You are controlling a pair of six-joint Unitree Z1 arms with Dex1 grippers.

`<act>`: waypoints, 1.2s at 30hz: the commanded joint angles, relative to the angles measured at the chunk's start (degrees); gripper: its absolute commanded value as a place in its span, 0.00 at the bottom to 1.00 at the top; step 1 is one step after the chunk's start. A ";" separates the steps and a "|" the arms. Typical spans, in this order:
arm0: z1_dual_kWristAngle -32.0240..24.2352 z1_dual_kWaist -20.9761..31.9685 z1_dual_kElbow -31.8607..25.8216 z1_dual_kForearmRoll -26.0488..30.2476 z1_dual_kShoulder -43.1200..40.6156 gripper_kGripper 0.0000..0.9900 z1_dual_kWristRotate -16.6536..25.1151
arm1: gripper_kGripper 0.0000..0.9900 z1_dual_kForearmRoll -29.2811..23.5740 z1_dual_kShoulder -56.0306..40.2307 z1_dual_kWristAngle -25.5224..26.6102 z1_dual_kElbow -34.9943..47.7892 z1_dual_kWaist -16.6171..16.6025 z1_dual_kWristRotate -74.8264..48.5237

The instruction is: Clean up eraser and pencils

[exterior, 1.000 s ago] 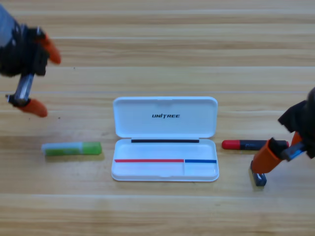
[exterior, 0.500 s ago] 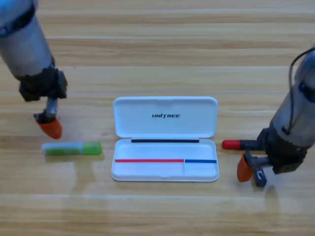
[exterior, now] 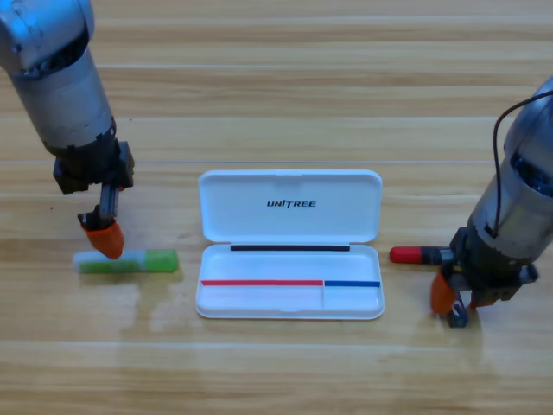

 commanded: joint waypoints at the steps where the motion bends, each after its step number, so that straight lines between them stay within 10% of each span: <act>1: -1.02 0.94 1.57 0.06 0.96 1.00 -0.46 | 0.00 -0.65 3.59 -0.06 2.99 -2.69 1.21; 7: -1.19 0.76 2.27 -0.03 -0.89 1.00 -0.46 | 0.00 6.20 1.31 1.26 -2.46 -2.95 -6.96; 14: -1.11 0.76 4.29 -2.93 -0.62 1.00 -0.29 | 0.00 23.69 0.25 0.82 -22.41 3.90 -48.53; 36: -1.81 0.76 10.01 -11.63 2.54 1.00 1.64 | 0.00 24.75 14.93 6.18 -32.87 7.60 -67.17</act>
